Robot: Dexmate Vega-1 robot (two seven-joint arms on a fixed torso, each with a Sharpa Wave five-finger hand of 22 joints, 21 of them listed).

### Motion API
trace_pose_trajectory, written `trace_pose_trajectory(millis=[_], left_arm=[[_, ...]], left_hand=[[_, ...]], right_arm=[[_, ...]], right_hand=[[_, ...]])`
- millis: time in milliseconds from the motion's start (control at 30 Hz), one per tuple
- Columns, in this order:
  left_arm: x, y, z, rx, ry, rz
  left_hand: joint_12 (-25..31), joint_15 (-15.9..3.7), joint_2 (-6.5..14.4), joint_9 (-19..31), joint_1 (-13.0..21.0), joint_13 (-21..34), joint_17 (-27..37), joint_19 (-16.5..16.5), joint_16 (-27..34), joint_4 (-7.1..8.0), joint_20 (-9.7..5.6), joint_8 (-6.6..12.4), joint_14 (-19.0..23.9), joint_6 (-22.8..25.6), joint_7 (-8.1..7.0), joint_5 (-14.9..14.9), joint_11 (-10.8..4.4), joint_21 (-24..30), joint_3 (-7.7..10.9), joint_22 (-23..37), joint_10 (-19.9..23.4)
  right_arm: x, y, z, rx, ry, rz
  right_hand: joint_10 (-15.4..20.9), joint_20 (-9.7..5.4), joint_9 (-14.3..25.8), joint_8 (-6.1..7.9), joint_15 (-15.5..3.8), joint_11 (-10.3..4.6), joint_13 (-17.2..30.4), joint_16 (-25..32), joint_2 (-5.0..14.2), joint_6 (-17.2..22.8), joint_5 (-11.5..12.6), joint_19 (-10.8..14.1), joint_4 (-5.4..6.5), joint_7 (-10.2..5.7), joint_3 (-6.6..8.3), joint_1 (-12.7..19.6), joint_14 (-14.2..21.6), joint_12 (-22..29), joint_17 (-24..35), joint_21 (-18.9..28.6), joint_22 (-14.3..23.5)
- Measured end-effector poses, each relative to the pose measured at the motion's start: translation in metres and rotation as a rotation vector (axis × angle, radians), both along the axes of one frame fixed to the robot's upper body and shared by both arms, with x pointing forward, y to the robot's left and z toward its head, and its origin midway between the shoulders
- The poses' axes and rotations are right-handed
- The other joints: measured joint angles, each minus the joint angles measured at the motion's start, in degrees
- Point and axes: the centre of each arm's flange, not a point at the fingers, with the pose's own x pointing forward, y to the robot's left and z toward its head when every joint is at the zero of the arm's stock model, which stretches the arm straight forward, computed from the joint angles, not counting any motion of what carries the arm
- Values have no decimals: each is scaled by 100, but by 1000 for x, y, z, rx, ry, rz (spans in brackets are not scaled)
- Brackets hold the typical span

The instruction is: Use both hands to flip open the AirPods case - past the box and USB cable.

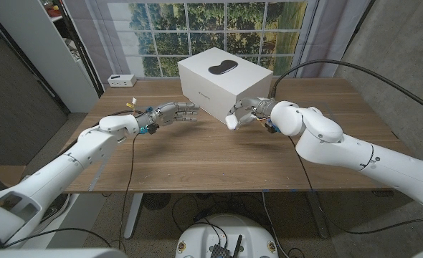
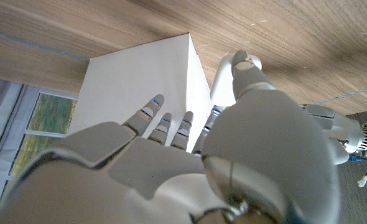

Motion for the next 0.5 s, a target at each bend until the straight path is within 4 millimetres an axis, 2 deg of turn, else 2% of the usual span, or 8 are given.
trace_pose_trajectory(millis=[67, 333, 367, 500], left_arm=[[-2, -4, -1, 7, 7, -17], [-6, -16, -3, 30, 12, -63], [-8, -19, -3, 36, 11, -81], [-9, -27, -1, 42, 0, -113]], left_hand=[[0, 0, 30, 0, 30, 0, 0, -13, 0, 0, -12, 0, 0, 0, 0, 0, 0, 0, 0, 0, 0], [0, 0, 30, 0, 30, 0, 0, -30, 0, 1, -30, 1, 0, 72, 35, 0, -22, 0, 0, -1, 22], [0, 0, 30, 0, 32, -1, -1, -30, 0, 1, -29, 23, 0, 115, 33, 0, -22, 0, 0, 0, 22], [1, 0, 37, -1, 83, 21, -1, -30, 0, 17, -30, 51, 0, 214, 73, 0, -53, -27, -16, -1, 54]], right_arm=[[-6, 7, -1, 0, -8, 8], [-16, 6, 2, -5, -40, -40], [-22, 10, 1, -10, -43, -32], [-29, 10, 2, -19, -54, -52]], right_hand=[[0, 54, -1, -33, 30, 0, 0, 0, 0, 10, 0, 11, -16, 11, -17, 0, 30, 0, 0, 0, 0], [42, 144, -3, -57, 5, 45, 0, 0, 10, 51, -1, 40, -7, 8, -54, -10, 116, 0, 14, 0, 0], [42, 144, -3, -62, 5, 44, 0, 0, 24, 66, -1, 40, -7, 12, -54, -25, 116, 0, 15, 0, 0], [42, 216, -3, -78, 5, 44, 0, 0, 31, 70, -3, -31, -7, 13, -54, -78, 116, 0, 15, -27, 0]])
